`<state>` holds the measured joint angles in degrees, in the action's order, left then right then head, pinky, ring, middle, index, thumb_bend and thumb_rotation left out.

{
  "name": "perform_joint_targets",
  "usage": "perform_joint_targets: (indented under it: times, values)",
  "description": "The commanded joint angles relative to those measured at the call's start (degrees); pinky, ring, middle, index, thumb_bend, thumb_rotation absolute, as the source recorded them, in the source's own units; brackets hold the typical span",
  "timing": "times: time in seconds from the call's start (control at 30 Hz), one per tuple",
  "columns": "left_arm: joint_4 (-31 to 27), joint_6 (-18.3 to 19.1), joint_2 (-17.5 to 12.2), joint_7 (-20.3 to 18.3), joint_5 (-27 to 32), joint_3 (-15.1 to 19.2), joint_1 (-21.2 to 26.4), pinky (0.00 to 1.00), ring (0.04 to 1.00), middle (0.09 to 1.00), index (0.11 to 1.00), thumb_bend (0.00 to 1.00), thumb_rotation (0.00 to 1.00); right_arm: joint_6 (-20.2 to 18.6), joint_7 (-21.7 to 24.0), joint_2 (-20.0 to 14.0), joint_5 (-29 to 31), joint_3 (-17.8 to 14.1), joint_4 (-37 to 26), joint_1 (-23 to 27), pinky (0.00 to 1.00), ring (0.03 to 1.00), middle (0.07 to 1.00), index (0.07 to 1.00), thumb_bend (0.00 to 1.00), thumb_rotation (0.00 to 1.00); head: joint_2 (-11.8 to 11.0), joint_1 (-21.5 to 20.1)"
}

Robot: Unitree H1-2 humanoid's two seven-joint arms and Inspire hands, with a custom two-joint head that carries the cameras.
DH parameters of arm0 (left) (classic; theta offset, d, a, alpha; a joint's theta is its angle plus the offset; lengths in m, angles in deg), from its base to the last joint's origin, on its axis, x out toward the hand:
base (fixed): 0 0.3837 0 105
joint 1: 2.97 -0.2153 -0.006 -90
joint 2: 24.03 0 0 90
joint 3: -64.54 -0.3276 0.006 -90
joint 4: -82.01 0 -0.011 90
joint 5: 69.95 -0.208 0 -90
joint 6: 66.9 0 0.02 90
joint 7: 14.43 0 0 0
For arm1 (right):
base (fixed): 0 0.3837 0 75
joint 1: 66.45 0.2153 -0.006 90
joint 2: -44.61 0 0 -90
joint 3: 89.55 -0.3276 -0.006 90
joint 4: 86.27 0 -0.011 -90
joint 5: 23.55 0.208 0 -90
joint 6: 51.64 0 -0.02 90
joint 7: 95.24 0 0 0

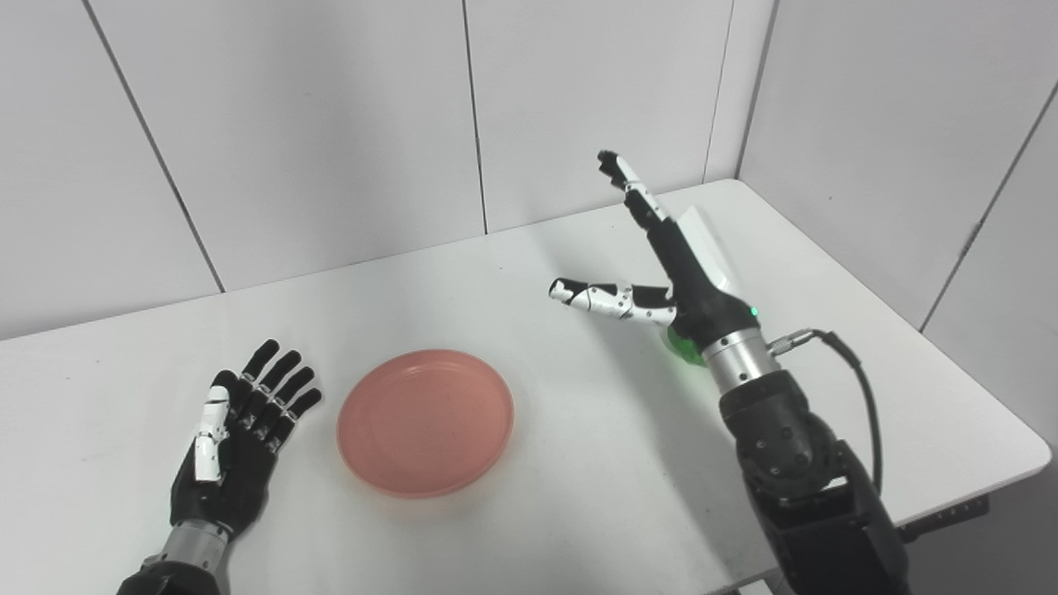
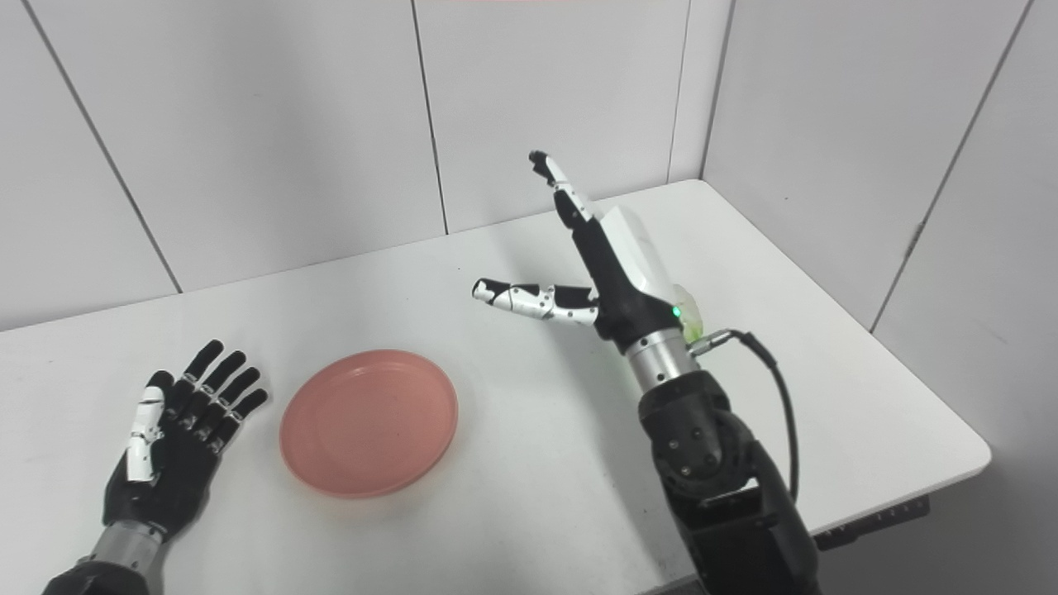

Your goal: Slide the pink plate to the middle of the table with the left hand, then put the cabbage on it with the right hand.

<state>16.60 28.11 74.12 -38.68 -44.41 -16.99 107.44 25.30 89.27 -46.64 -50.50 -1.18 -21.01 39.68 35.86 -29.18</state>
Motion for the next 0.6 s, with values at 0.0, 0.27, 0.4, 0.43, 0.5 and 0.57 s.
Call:
perform_joint_targets:
  times: [0.0, 0.27, 0.4, 0.43, 0.5, 0.57]
  values:
    - [4.27, 1.19, -1.19, 0.67, -0.86, 0.41, -3.39, 0.83, 0.866, 0.873, 0.863, 0.53, 0.85, -0.98, -0.34, -2.42, -0.77, -2.44, -2.06, 1.96, 0.9, 0.941, 0.951, 0.974, 1.0, 0.59, -0.2, -0.53]
    - [7.67, -0.65, -2.64, 0.63, -0.95, 0.8, -2.48, 0.84, 0.851, 0.85, 0.84, 0.53, 0.85, -3.43, -0.61, -7.27, -2.04, -8.91, -2.25, 0.28, 0.87, 0.938, 0.959, 0.985, 1.0, 0.58, -0.48, -1.7]
    - [8.22, -0.87, -3.46, 0.61, -0.61, 1.31, -2.13, 0.82, 0.83, 0.832, 0.821, 0.55, 0.84, -2.87, -1.81, -8.33, -0.61, -12.16, -0.05, -1.86, 0.88, 0.948, 0.967, 0.995, 1.0, 0.57, -0.47, -2.37]
    - [8.5, -1.12, -3.56, 0.55, -0.51, 1.39, -2.03, 0.81, 0.818, 0.821, 0.81, 0.55, 0.83, -2.7, -2.02, -8.35, -0.34, -12.5, 0.32, -2.1, 0.88, 0.948, 0.968, 0.997, 1.0, 0.56, -0.47, -2.41]
    - [8.99, -1.49, -3.79, 0.59, -0.46, 1.53, -1.91, 0.81, 0.813, 0.813, 0.802, 0.56, 0.83, -2.89, -2.33, -8.81, -0.71, -13.05, 1.4, -2.84, 0.86, 0.942, 0.968, 0.994, 1.0, 0.57, -0.5, -2.55]
    - [9.55, -1.78, -4.04, 0.45, -0.46, 1.6, -1.77, 0.81, 0.815, 0.813, 0.802, 0.56, 0.82, -2.77, -2.86, -9.18, -0.76, -13.51, 2.92, -3.49, 0.87, 0.944, 0.97, 0.992, 1.0, 0.57, -0.68, -3.06]
